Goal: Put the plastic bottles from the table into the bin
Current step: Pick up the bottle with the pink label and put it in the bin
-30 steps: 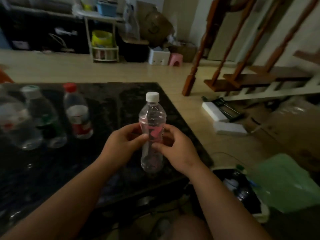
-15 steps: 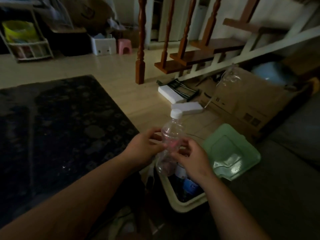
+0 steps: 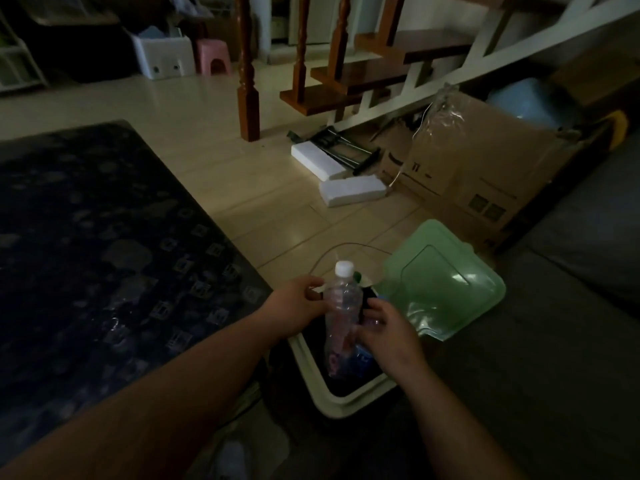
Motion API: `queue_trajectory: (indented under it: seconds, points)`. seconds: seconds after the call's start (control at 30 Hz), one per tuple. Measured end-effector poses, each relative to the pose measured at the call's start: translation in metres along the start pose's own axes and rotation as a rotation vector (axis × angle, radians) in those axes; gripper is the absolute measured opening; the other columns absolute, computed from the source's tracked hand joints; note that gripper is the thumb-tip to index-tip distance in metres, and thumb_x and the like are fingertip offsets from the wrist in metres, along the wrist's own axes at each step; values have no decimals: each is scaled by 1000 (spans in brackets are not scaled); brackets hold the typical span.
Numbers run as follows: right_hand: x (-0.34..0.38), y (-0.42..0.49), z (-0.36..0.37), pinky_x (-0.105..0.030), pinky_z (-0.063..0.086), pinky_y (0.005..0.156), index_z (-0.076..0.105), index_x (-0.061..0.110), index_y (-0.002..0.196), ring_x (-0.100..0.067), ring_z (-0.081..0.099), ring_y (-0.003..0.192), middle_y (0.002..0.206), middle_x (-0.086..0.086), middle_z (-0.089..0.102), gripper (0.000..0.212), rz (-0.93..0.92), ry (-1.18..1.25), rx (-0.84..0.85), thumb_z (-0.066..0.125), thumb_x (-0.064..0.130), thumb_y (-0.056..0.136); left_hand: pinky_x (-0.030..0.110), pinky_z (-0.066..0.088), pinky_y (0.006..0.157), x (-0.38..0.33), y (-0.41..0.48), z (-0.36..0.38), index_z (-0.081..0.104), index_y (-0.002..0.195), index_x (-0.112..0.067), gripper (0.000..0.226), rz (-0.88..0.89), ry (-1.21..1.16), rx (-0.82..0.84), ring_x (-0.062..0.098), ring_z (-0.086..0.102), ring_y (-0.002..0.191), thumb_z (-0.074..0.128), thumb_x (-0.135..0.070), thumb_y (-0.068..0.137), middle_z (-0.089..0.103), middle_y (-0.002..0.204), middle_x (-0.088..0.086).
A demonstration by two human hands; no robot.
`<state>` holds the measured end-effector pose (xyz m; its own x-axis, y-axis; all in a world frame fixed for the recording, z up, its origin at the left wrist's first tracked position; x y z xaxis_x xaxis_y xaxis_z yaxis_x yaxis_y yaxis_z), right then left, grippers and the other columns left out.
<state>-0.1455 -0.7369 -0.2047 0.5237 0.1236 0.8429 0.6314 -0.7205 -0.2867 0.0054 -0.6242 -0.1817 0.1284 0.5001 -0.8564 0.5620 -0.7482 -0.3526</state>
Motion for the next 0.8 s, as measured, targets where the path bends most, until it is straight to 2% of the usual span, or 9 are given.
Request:
queue_trajectory:
  seconds: [0.07, 0.13, 0.2, 0.27, 0.4, 0.57, 0.7, 0.8]
  points:
    - [-6, 3, -3, -40, 52, 94, 57, 23, 123, -18, 64, 105, 115, 1, 66, 46, 41, -25, -46, 74, 15, 81, 35, 54, 91, 4, -3, -4, 53, 131, -23, 56, -18, 9, -21, 13, 65, 97, 72, -34, 80, 66, 107, -6]
    - [-4, 2, -2, -42, 51, 96, 59, 24, 119, -20, 63, 107, 115, 0, 66, 40, 50, -47, -55, 72, 14, 82, 31, 53, 89, 3, -10, -6, 52, 132, -23, 54, -18, 18, -19, 11, 63, 95, 71, -32, 82, 63, 106, -8]
    - [2, -1, 4, -42, 51, 96, 58, 23, 124, -18, 60, 109, 118, 2, 64, 43, 52, -60, -32, 70, 14, 84, 27, 53, 84, 2, -17, -9, 53, 132, -23, 52, -5, 38, -22, 10, 61, 90, 70, -29, 83, 61, 107, -8]
    - [9, -5, 9, -40, 51, 93, 57, 23, 127, -18, 58, 110, 116, 5, 60, 43, 46, -74, -17, 68, 14, 86, 28, 52, 87, 0, -25, -15, 54, 131, -21, 50, 10, 50, -35, 12, 61, 90, 69, -26, 84, 62, 110, -5]
    - [24, -15, 15, -34, 48, 94, 59, 19, 125, -18, 59, 111, 112, 5, 62, 40, 9, -87, -10, 67, 13, 86, 33, 50, 95, -3, -44, -32, 56, 129, -22, 46, 27, 54, -73, 17, 61, 105, 68, -25, 84, 60, 114, -2]
    - [62, -33, 28, -22, 47, 72, 60, 24, 120, -10, 61, 98, 108, 9, 63, 34, -59, -44, 8, 64, 14, 88, 29, 54, 86, -6, -73, -58, 55, 128, -24, 44, 50, 49, -113, 13, 62, 95, 66, -25, 85, 61, 115, -3]
    - [102, -48, 45, -26, 50, 86, 61, 17, 122, -13, 63, 100, 111, 3, 65, 36, -132, -25, 10, 66, 8, 87, 25, 50, 91, -13, -105, -91, 59, 123, -23, 41, 77, -13, -204, 6, 62, 94, 68, -23, 83, 65, 108, -7]
    - [137, -61, 62, -19, 47, 81, 60, 12, 123, -13, 62, 99, 110, 1, 65, 37, -201, -20, 29, 64, 4, 87, 26, 53, 86, -15, -131, -122, 60, 121, -27, 37, 89, -67, -284, 8, 64, 88, 68, -24, 84, 66, 108, -7]
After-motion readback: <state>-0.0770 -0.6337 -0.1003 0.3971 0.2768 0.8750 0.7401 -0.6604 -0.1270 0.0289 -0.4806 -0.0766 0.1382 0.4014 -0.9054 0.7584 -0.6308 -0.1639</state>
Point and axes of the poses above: each hand's wrist, its own y-axis towards the middle knuckle, its own z-axis out of the palm, x = y × z, the point moved 9 cm from there along y, towards the middle knuckle
